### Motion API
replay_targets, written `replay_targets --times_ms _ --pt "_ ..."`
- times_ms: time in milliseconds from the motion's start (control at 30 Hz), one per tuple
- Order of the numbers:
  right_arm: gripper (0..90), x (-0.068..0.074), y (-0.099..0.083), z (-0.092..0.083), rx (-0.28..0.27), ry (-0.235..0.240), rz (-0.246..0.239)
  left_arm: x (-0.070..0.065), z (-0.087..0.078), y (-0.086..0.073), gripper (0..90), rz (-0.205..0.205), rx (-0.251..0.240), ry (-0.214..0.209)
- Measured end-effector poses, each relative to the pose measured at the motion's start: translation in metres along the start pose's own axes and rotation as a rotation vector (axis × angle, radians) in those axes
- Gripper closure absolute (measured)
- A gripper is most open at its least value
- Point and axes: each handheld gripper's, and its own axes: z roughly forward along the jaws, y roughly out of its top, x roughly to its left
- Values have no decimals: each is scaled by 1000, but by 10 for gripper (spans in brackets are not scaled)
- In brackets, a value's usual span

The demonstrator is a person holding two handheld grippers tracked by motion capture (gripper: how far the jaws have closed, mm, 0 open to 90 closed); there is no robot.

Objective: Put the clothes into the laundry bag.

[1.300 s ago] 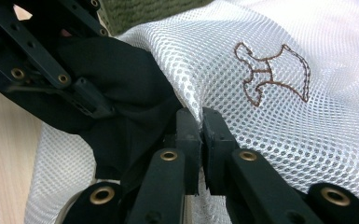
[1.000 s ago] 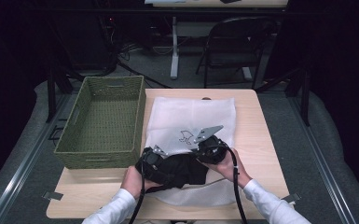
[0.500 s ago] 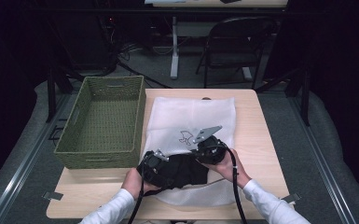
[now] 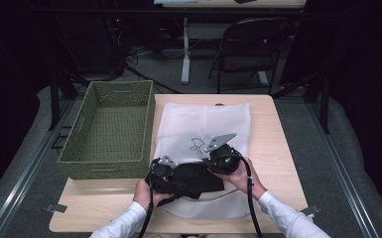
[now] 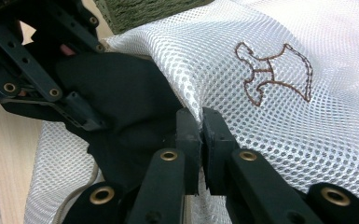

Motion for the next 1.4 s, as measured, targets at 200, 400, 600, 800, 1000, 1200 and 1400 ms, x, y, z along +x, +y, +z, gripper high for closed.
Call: replay_targets --times_ms 200,400,600,800,1000,1200,1400 --pt "872 2 1 -2 -10 0 -6 -3 10 11 594 -16 -23 33" --pt "872 4 1 -3 -6 1 -11 -1 21 18 586 -81 -93 70" --pt "872 4 -1 1 9 4 -8 0 34 17 526 -41 -51 103" --pt "871 3 -2 -1 8 3 1 -6 18 13 335 39 -34 108" --pt "872 1 -1 -2 6 4 -2 -8 -3 3 189 69 15 94" --pt "872 0 -2 -2 9 2 0 -5 -17 -7 158 55 35 87" --pt "871 -1 -2 0 16 2 7 -7 -18 -17 153 61 61 84"
